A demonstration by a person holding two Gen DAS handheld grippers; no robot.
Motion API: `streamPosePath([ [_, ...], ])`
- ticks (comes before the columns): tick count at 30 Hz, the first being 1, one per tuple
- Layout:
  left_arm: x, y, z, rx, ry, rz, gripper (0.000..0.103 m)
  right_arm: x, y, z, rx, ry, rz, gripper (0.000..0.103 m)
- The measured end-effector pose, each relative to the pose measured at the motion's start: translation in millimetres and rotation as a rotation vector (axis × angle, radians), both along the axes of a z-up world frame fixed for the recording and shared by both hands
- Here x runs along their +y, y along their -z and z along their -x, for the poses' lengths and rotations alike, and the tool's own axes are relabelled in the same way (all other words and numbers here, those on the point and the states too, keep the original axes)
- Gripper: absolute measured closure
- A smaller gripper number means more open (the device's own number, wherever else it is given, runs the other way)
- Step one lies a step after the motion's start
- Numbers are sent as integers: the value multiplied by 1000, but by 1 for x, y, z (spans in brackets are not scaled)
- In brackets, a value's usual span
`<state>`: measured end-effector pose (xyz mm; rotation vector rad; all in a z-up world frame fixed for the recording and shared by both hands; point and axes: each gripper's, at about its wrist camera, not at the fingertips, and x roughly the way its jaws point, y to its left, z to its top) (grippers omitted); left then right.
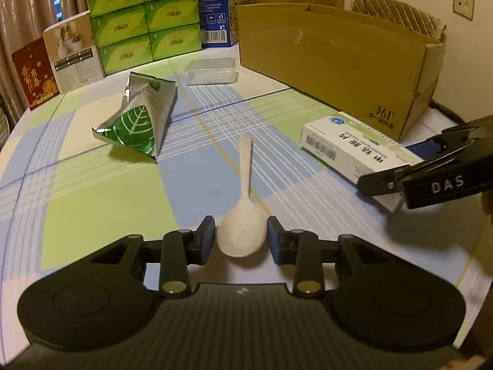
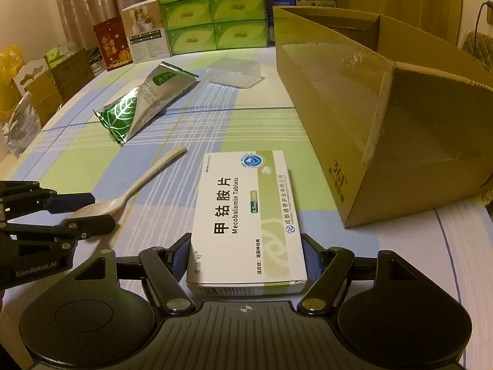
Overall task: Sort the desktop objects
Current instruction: 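Lift the spoon with the left tool while the right tool lifts the tablet box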
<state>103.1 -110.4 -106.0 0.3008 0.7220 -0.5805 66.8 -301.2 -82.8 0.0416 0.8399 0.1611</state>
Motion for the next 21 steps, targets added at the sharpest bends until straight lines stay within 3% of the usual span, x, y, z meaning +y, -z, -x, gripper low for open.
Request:
streamPosePath([
  [8,4,2,-5,32,40,42,72,1,1,-2,-2,-1,-1,34],
  [21,2,1,1,31,13,47,75,8,4,-12,-26,11,23,28],
])
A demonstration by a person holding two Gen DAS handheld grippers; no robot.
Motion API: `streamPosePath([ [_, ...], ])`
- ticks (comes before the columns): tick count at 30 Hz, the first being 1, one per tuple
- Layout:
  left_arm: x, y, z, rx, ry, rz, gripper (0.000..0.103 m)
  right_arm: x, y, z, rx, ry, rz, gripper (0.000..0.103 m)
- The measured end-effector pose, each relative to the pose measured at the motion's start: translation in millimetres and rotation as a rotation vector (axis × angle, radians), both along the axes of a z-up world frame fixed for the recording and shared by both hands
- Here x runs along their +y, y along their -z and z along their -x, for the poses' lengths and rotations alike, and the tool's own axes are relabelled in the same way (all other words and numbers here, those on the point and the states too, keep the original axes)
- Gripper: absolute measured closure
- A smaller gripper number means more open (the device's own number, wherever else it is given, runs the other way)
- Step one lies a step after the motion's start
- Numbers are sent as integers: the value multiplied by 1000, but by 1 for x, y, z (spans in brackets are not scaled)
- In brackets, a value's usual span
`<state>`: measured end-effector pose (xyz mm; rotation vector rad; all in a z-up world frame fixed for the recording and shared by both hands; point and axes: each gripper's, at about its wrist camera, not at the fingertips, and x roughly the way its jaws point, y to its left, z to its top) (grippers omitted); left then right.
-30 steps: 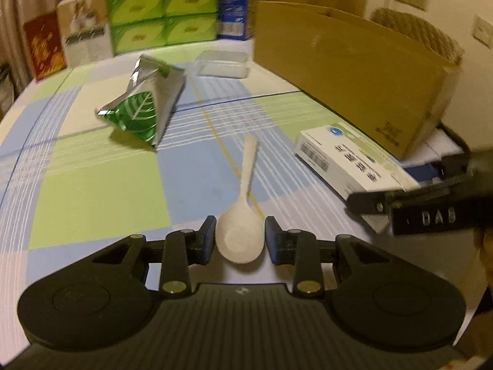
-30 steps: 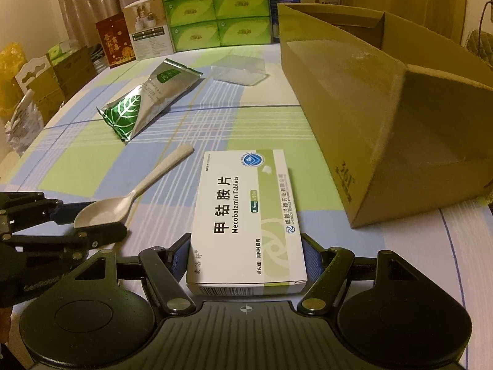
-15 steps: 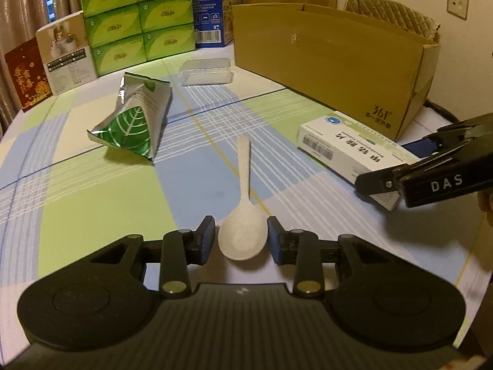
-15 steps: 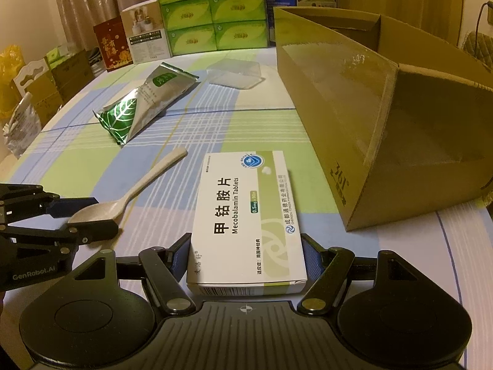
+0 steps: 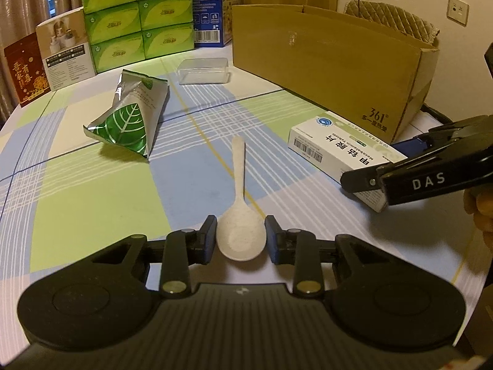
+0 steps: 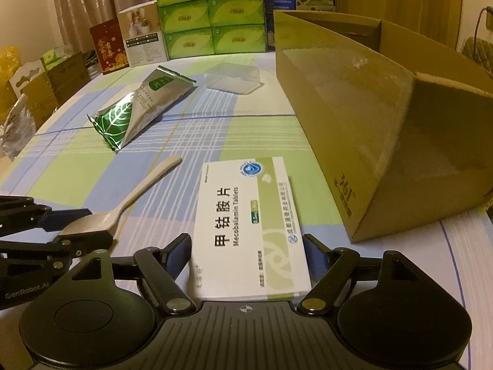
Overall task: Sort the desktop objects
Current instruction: 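Lift the spoon with the left tool while the right tool lifts the tablet box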
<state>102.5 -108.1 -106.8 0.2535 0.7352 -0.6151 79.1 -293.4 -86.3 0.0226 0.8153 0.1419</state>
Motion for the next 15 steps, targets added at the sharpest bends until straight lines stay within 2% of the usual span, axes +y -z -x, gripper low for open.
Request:
streamPosePath([
  [8,-2,0,2,15,-63,19,76,4,3,-11,-21,0,20,29],
  [10,-3,0,2,15,-76,19,76,5,3,-13,-20,3,35,34],
  [15,-7,0,4,11,-97,16,76,5,1,-10,-12,3,53,35],
])
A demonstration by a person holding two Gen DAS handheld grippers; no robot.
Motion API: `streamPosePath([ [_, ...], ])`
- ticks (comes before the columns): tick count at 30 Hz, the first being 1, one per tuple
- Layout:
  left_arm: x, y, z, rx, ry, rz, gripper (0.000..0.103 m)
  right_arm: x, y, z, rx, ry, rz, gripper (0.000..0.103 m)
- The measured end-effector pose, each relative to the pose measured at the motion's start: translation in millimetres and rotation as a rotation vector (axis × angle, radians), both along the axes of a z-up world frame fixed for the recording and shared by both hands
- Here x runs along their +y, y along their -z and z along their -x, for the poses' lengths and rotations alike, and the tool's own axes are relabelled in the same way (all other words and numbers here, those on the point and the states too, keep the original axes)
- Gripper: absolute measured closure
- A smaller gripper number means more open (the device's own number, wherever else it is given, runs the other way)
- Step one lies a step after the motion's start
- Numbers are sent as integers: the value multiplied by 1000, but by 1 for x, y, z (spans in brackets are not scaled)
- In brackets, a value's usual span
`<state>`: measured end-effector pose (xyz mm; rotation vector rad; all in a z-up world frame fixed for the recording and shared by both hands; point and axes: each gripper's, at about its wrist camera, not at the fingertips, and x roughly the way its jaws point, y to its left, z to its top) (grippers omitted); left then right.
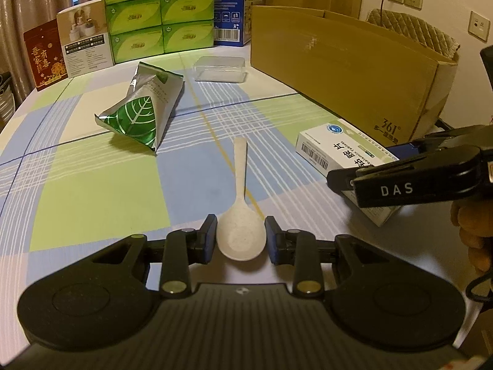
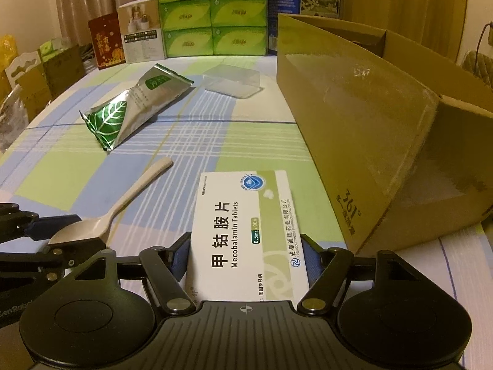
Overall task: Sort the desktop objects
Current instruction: 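Lift the spoon with the left tool while the right tool lifts the tablet box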
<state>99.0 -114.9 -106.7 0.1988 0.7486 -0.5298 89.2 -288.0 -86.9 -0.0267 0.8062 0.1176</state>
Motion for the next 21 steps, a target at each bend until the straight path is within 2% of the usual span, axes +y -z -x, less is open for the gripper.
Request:
streamPosePath([
  [12,-2,-6,13,30,-38,31,76,-8,-23,26,-19,10,-17,35],
  [21,2,-23,30,29,-78,48,76,-5,-48,43,-54,-5,-35,35],
])
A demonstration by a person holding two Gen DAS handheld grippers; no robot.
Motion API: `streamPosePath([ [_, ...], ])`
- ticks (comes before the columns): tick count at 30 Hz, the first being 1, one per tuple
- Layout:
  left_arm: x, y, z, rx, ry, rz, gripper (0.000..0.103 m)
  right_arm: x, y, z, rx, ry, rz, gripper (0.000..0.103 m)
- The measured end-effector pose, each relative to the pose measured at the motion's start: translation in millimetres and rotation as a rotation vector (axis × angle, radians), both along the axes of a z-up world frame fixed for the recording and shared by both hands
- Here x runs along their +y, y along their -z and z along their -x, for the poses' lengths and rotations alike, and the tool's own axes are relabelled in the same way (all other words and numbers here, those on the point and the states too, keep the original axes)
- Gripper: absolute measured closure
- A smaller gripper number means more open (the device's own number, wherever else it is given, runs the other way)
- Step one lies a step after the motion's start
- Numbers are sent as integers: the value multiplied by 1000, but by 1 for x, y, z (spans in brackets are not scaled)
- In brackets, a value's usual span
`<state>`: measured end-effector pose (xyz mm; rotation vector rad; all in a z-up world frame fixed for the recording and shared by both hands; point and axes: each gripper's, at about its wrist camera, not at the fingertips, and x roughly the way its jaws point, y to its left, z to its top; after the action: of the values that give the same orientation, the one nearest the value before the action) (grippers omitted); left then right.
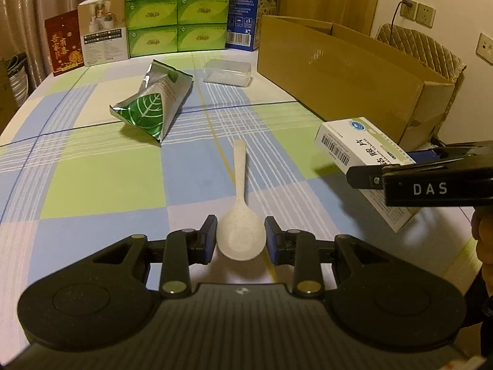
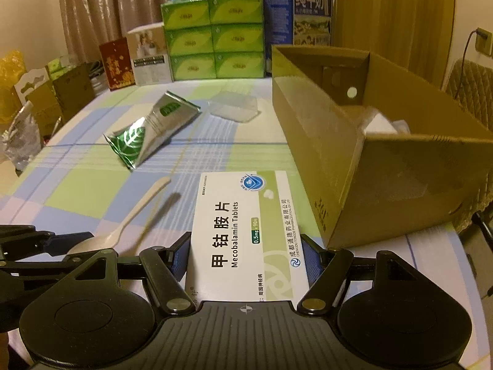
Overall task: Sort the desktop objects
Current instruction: 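Lift the spoon with the left tool while the right tool lifts the tablet box, then carry the spoon with the left tool over the cardboard box while the right tool carries the tablet box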
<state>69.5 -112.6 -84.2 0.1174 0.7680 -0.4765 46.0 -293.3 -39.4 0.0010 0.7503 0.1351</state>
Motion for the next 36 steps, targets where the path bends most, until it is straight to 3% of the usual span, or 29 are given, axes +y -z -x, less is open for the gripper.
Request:
streamPosePath([
  [16,-7,-55,34,-33,-55,65,76,-17,-53,36,-102,10,-22,35],
  [28,-48,-96,50,-81,8,109,76,-72,-84,54,-169,108,-29,35],
  [36,-95,-115,50,-104,79,131,76,-117,-98,45,-197,146,-7,35],
])
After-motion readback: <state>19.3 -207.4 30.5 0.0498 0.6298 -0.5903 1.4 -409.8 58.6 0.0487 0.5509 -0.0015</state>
